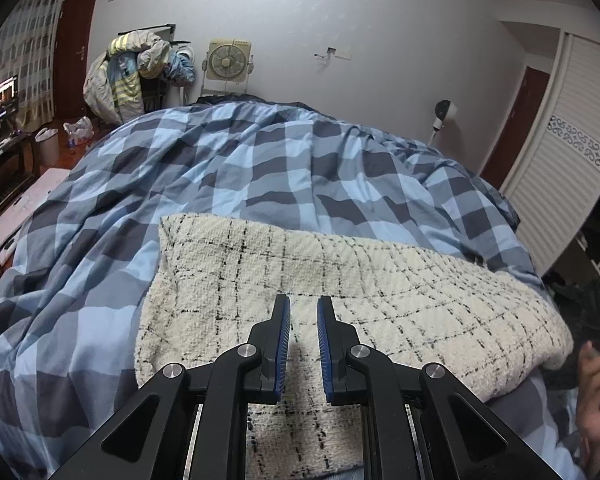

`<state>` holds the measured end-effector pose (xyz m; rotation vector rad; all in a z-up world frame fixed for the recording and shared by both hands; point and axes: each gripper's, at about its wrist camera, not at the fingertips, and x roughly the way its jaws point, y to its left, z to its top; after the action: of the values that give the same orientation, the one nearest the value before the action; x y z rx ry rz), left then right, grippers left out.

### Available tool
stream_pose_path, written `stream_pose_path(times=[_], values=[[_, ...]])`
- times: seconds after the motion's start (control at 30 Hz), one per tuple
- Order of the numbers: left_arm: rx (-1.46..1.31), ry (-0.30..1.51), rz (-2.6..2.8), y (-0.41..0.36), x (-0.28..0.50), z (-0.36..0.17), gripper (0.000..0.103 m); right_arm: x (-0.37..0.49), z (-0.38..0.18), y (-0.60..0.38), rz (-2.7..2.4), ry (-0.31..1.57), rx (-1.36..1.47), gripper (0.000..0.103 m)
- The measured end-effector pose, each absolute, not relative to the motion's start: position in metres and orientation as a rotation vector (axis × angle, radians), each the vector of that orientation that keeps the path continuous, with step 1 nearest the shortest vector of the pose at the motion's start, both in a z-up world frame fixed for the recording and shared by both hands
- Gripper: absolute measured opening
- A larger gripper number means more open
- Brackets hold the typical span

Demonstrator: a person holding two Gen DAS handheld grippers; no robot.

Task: Fold small clothes
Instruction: 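Grasp the folded jacket with the right gripper and lift it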

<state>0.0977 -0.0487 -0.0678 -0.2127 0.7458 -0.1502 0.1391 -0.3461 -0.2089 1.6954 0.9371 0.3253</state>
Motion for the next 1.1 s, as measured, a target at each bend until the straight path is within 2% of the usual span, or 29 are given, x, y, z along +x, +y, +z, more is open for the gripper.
stream_pose_path(times=[0.03, 0.07, 0.1, 0.17, 0.27, 0.37, 0.53, 0.63, 0.73, 0.87, 1.03, 1.1], values=[[-0.215, 0.746, -0.15, -0.044, 0.095, -0.067, 0.012, 0.14, -0.208, -0.347, 0.32, 0.928, 1.676, 0.074], [-0.218, 0.745, -0.15, -0.045, 0.095, -0.066, 0.012, 0.142, -0.205, -0.346, 0.327, 0.931, 1.644, 0.048], [-0.22, 0.742, -0.15, -0.036, 0.091, -0.063, 0.012, 0.145, -0.202, -0.346, 0.337, 0.941, 1.597, 0.034], [-0.226, 0.733, -0.148, -0.031, 0.09, -0.061, 0.012, 0.145, -0.192, -0.352, 0.319, 0.929, 1.501, 0.022], [-0.231, 0.727, -0.143, -0.025, 0.091, -0.059, 0.012, 0.142, -0.18, -0.359, 0.285, 0.884, 1.467, 0.017], [-0.226, 0.717, -0.139, -0.02, 0.089, -0.056, 0.012, 0.133, -0.152, -0.357, 0.233, 0.846, 1.297, 0.013], [-0.22, 0.715, -0.151, -0.013, 0.087, -0.053, 0.012, 0.108, -0.098, -0.374, 0.177, 0.716, 1.132, 0.012], [-0.216, 0.749, -0.174, -0.013, 0.092, -0.06, 0.012, 0.092, -0.067, -0.388, 0.079, 0.635, 0.966, 0.012], [-0.204, 0.8, -0.205, -0.018, 0.099, -0.069, 0.012, 0.1, -0.044, -0.379, -0.055, 0.652, 0.686, 0.012], [-0.18, 0.845, -0.229, -0.022, 0.104, -0.08, 0.012, 0.129, -0.015, -0.332, -0.117, 0.738, 0.349, 0.011], [-0.209, 0.849, -0.225, -0.014, 0.104, -0.083, 0.012, 0.146, 0.039, -0.227, -0.077, 0.622, -0.015, 0.012], [-0.227, 0.82, -0.204, -0.007, 0.1, -0.078, 0.012, 0.159, 0.04, -0.188, -0.011, 0.604, -0.097, 0.013]])
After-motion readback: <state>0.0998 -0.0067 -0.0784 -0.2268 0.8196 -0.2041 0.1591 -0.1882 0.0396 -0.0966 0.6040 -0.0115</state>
